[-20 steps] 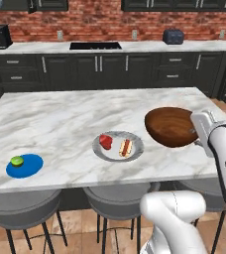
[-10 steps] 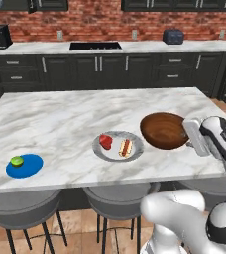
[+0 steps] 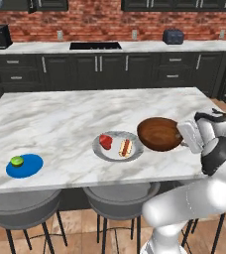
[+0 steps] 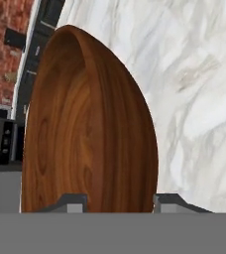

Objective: Take the smaller bowl and place it next to the appetizer plate on the dining counter , and place the larger bowl next to the plate with cooked food.

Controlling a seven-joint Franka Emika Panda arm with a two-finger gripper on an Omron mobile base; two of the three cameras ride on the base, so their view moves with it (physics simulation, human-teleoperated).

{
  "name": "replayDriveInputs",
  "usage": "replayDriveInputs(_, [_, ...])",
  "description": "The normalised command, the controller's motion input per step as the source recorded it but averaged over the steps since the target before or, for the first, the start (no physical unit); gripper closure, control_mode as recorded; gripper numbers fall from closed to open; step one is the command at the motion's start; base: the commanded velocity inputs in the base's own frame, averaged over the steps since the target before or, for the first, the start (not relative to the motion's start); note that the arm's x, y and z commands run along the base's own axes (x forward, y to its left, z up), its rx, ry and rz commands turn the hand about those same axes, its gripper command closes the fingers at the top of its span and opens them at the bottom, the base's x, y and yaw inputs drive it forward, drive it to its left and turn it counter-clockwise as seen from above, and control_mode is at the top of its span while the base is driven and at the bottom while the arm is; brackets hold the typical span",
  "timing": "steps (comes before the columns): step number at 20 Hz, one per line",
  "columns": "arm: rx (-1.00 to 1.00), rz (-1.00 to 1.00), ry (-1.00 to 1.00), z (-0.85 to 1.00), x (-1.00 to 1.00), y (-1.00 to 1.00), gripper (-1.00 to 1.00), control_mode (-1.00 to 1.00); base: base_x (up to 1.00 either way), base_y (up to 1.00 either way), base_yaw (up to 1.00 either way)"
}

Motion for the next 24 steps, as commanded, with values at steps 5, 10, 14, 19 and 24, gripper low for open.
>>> replayDriveInputs(5, [0.0, 0.0, 0.0, -0.47, 0.3, -0.01, 1.0, -1.0, 0.0, 0.0, 0.0])
replayDriveInputs(10, [-0.06, -0.02, 0.0, -0.51, 0.1, 0.08, 1.0, -1.0, 0.0, 0.0, 0.0])
replayDriveInputs(14, [-0.05, -0.01, 0.0, -0.42, 0.12, 0.03, -1.0, -1.0, 0.0, 0.0, 0.0])
replayDriveInputs(19, [0.0, 0.0, -0.07, 0.07, -0.06, 0.03, -1.0, -1.0, 0.0, 0.0, 0.0])
replayDriveInputs(24, [0.0, 0.0, -0.16, 0.33, -0.22, 0.0, -1.0, -1.0, 0.0, 0.0, 0.0])
